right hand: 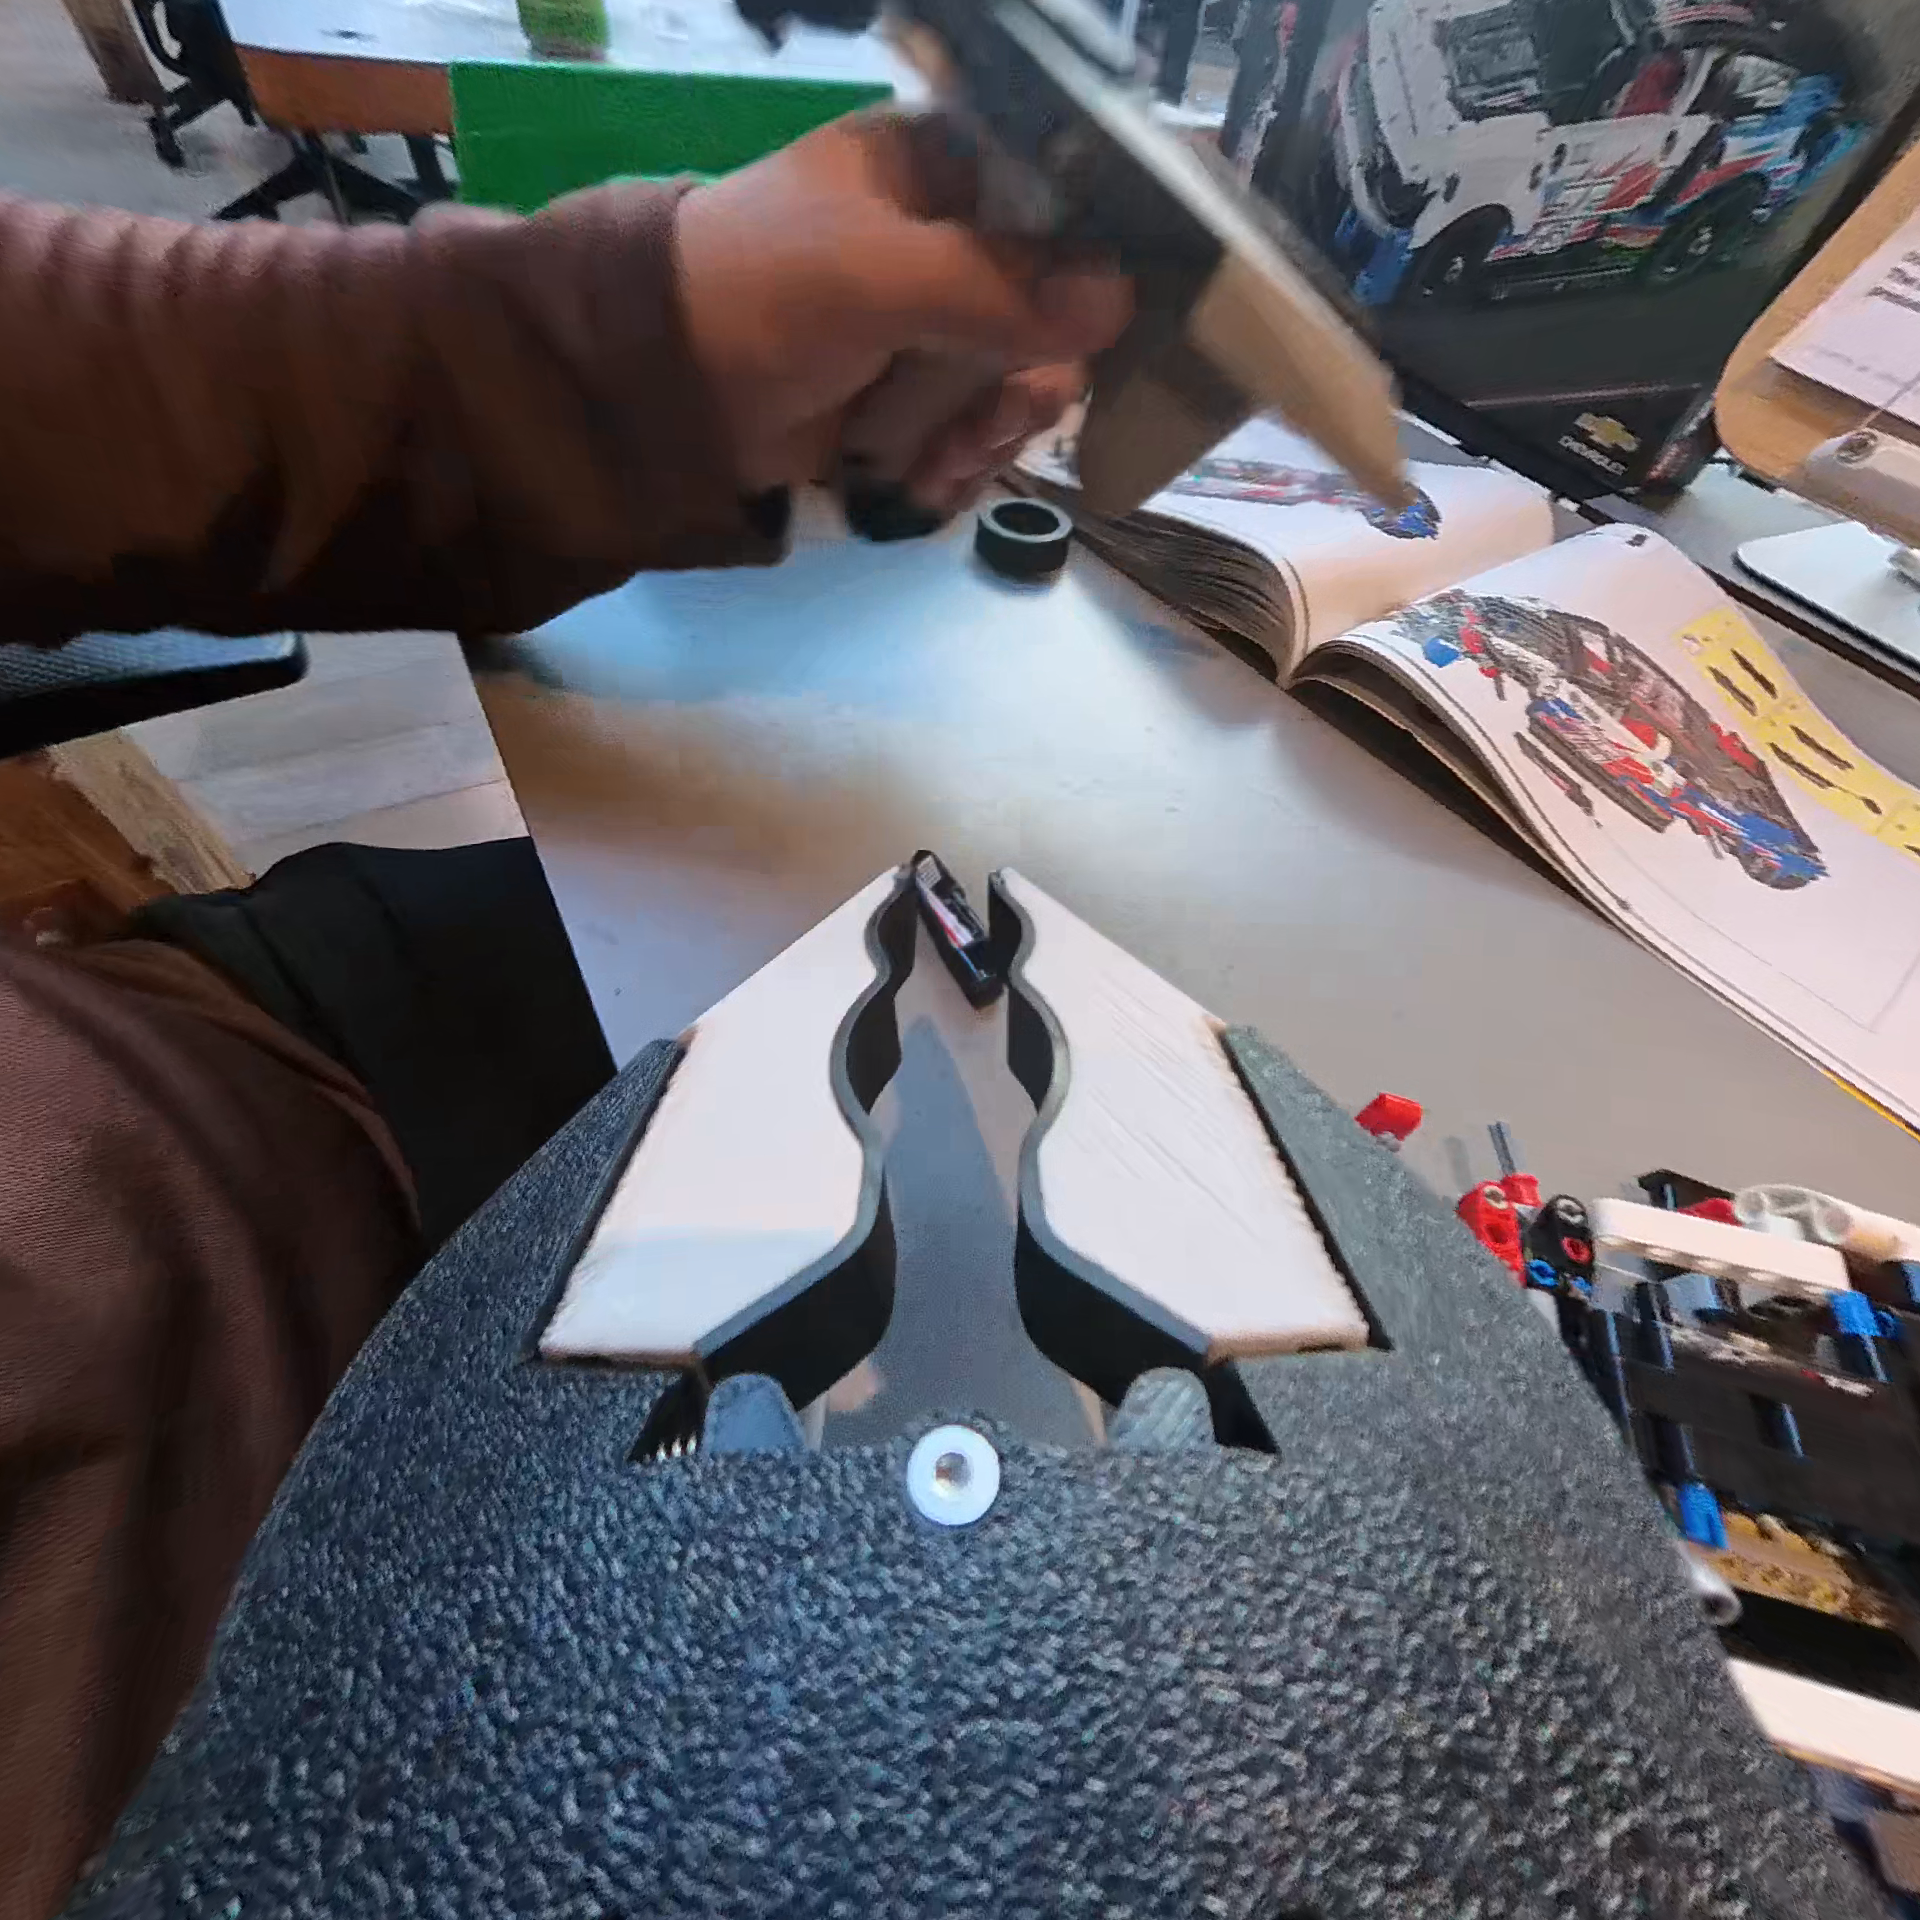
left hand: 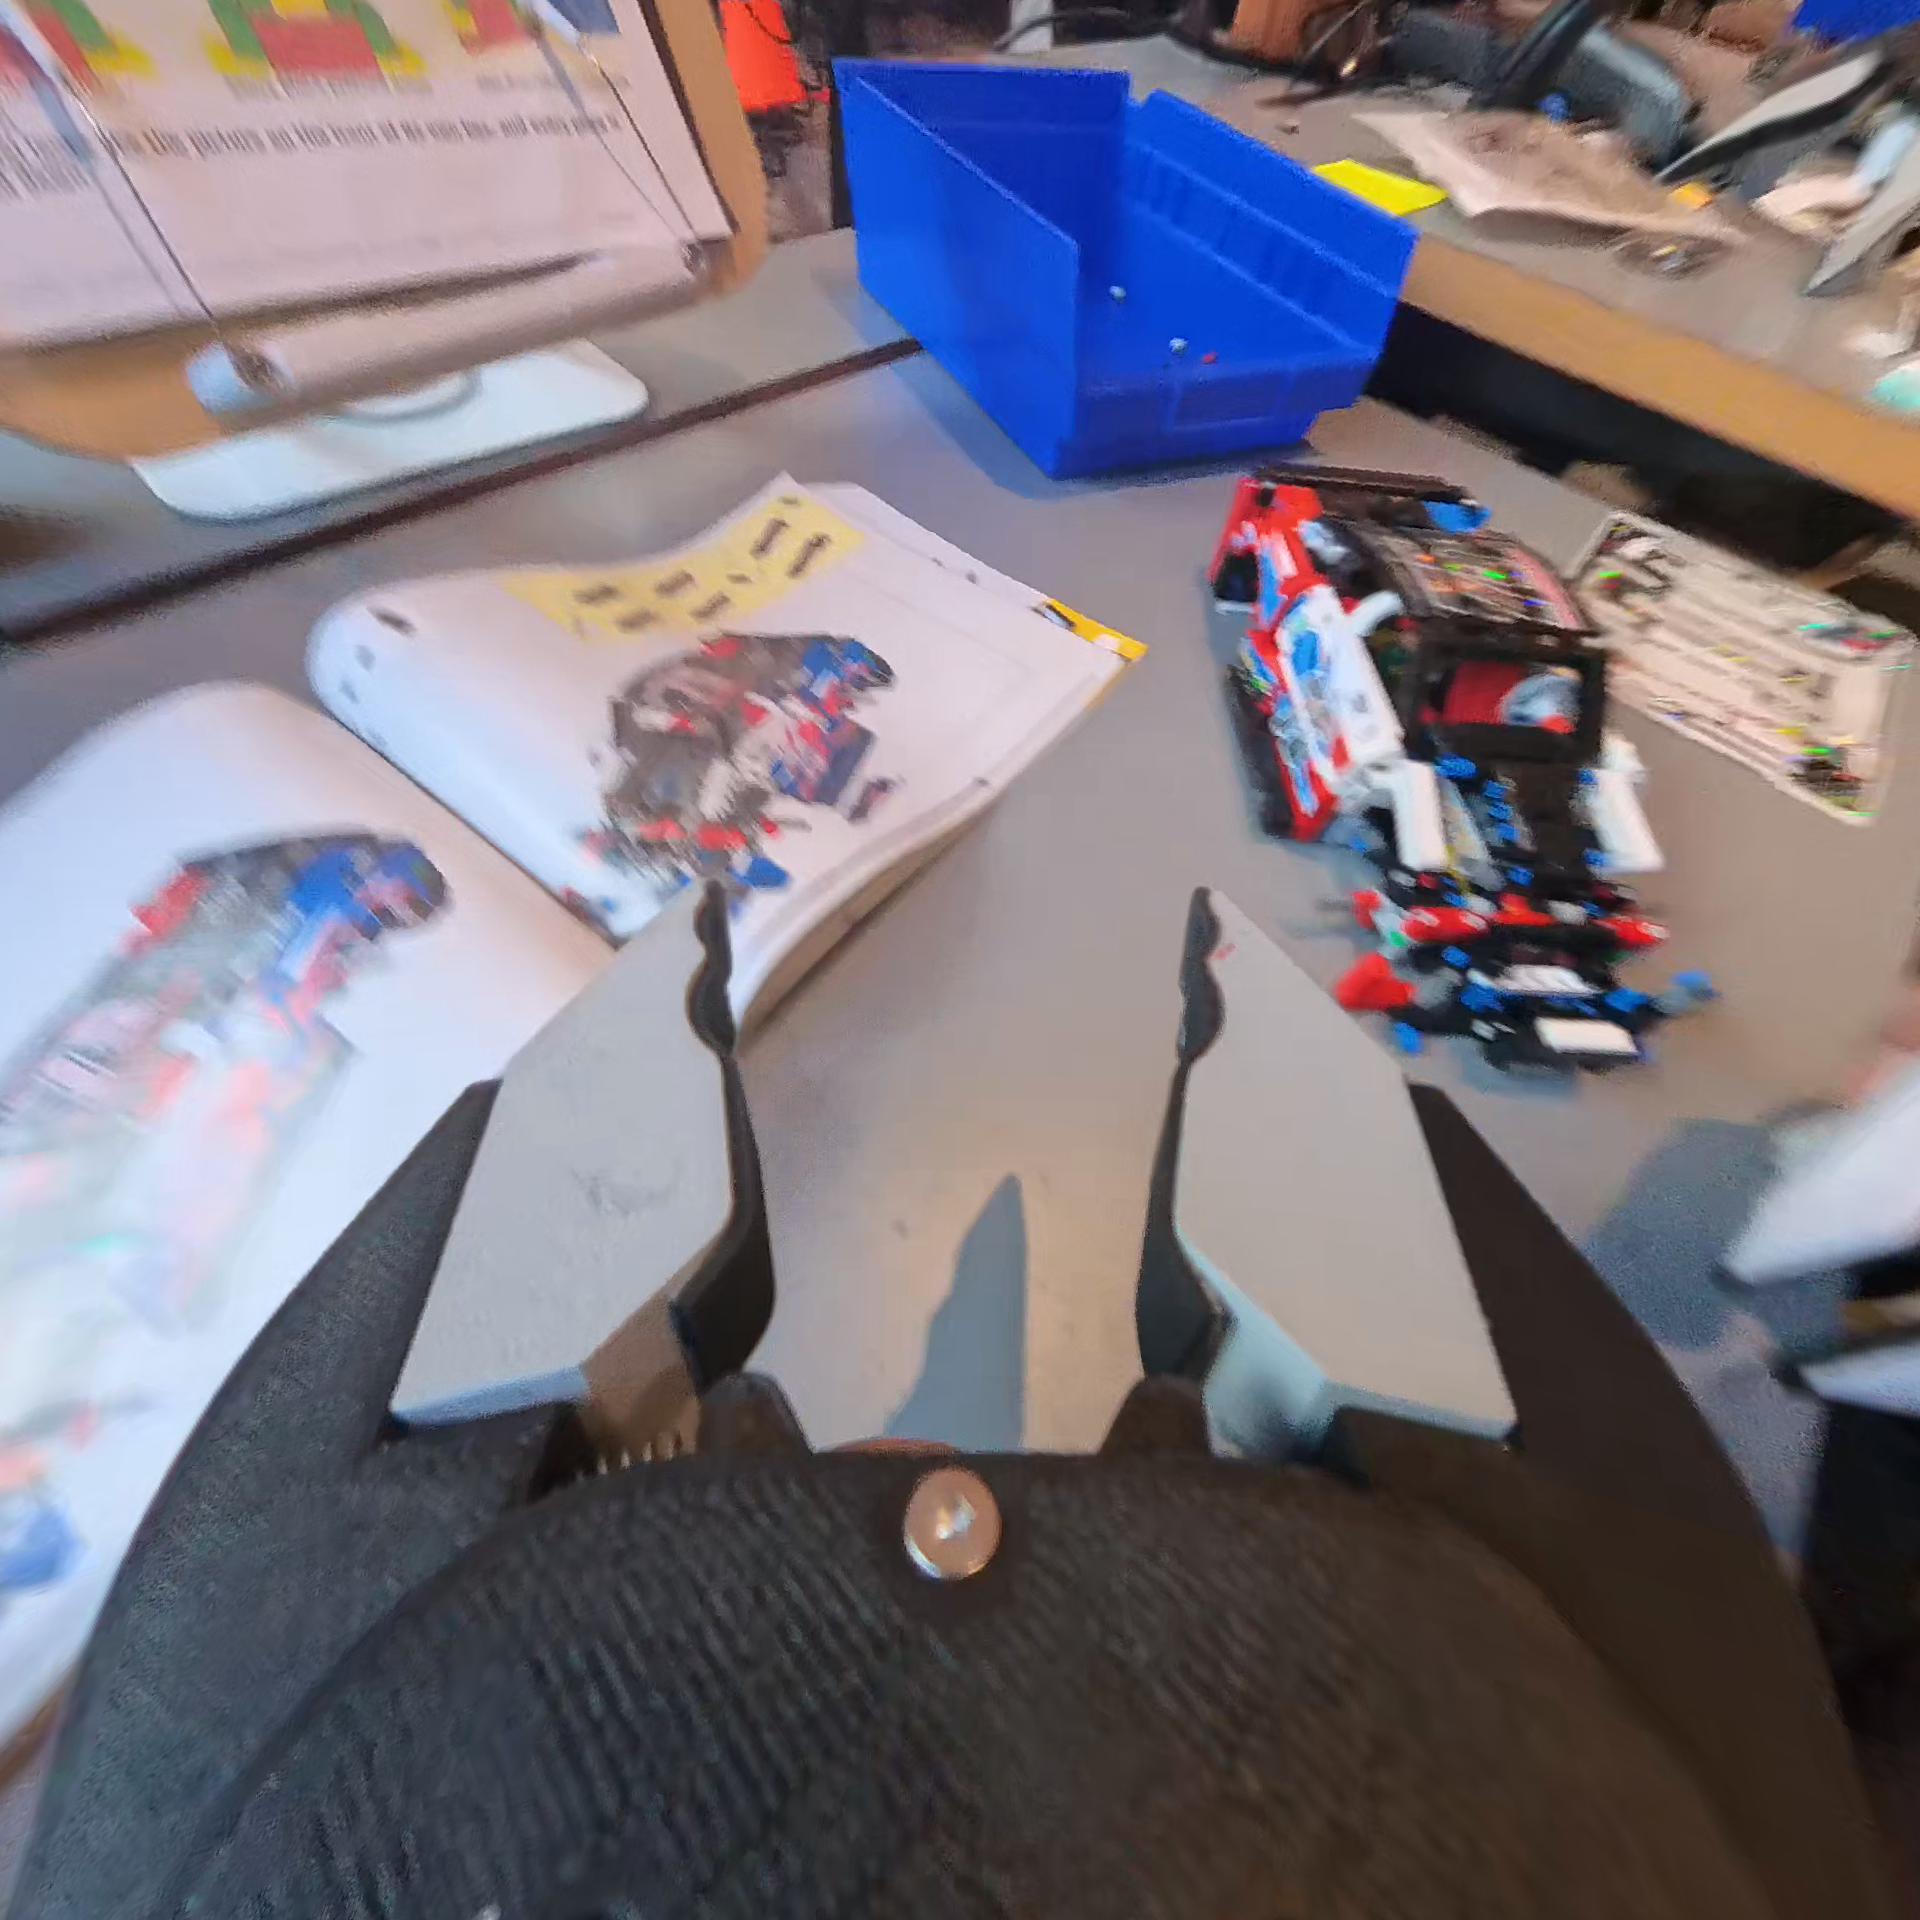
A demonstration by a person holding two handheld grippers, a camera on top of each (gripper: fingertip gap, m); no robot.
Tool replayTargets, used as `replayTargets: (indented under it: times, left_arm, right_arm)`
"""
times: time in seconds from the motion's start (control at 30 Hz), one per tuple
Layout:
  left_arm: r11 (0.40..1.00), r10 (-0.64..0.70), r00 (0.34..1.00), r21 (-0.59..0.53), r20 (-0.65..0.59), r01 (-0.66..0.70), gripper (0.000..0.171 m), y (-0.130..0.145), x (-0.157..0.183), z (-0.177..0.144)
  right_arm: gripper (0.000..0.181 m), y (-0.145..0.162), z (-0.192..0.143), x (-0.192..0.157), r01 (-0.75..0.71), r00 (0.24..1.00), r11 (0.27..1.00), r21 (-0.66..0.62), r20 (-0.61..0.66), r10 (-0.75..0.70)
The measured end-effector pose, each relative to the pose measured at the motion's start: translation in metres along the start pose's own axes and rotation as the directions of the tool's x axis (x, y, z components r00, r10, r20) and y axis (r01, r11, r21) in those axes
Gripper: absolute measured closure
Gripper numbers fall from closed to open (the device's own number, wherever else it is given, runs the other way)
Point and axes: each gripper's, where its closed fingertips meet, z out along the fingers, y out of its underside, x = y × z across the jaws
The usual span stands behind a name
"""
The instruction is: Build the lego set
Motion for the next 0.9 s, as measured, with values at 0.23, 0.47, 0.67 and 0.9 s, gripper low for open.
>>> replayTargets:
  times: [0.23,0.47,0.67,0.9]
  left_arm:
    - [0.998,0.062,0.997,-0.030,0.045,-0.061,0.085,-0.017,-0.031,0.047]
    - [0.986,0.133,0.988,-0.086,-0.083,-0.140,0.092,0.036,-0.014,0.052]
    - [0.905,0.348,0.937,-0.248,-0.037,-0.346,0.103,0.068,-0.017,0.066]
    - [0.899,0.344,0.938,-0.272,-0.052,-0.345,0.096,0.073,-0.015,0.067]
  right_arm:
    - [0.168,-0.003,-0.004,0.003,-0.011,1.000,1.000,0.021,0.007,0.011]
    - [0.167,0.000,-0.006,0.014,-0.063,0.998,0.998,0.028,0.014,0.063]
    - [0.167,0.003,0.001,0.020,-0.076,0.997,0.997,0.012,0.027,0.075]
    - [0.168,0.002,0.003,0.027,-0.139,0.989,0.990,0.021,0.049,0.138]
